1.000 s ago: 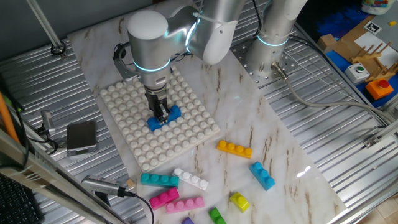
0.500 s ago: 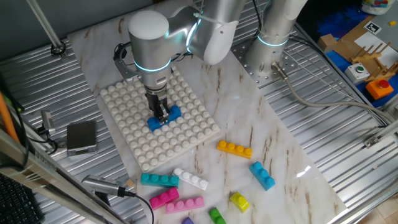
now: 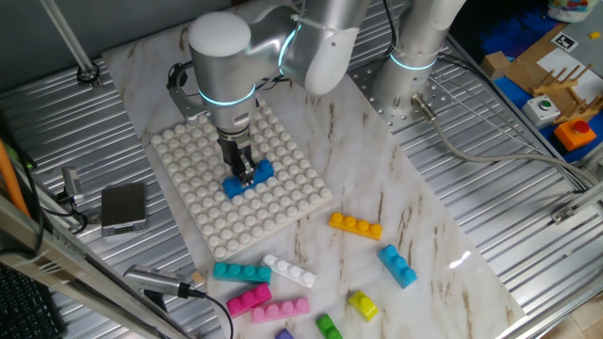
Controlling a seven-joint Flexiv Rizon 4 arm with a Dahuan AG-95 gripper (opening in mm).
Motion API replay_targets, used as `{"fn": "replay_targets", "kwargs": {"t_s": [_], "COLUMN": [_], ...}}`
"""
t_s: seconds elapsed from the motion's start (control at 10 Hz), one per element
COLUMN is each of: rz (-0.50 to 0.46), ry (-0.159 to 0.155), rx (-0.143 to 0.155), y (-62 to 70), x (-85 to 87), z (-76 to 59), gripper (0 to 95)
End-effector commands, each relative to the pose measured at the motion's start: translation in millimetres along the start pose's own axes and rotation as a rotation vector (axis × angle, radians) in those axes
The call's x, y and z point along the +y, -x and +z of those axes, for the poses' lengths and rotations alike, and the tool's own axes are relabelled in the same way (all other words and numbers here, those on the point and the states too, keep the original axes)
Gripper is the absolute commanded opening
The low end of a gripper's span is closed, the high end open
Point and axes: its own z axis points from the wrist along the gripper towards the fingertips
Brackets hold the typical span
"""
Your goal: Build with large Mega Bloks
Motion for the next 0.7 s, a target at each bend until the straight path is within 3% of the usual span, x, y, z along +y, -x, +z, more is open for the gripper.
{"fn": "replay_targets", "kwargs": {"t_s": [0.1, 0.4, 0.7], "rz": [-0.003, -0.023, -0.026], "ry": [0.001, 0.007, 0.013], "rx": [0.009, 0.024, 0.023], "y": [2.2, 2.1, -1.6], "x": [1.1, 5.2, -0.4], "z": [-14.7, -43.1, -42.2], "gripper": [0.0, 0.0, 0.0]}}
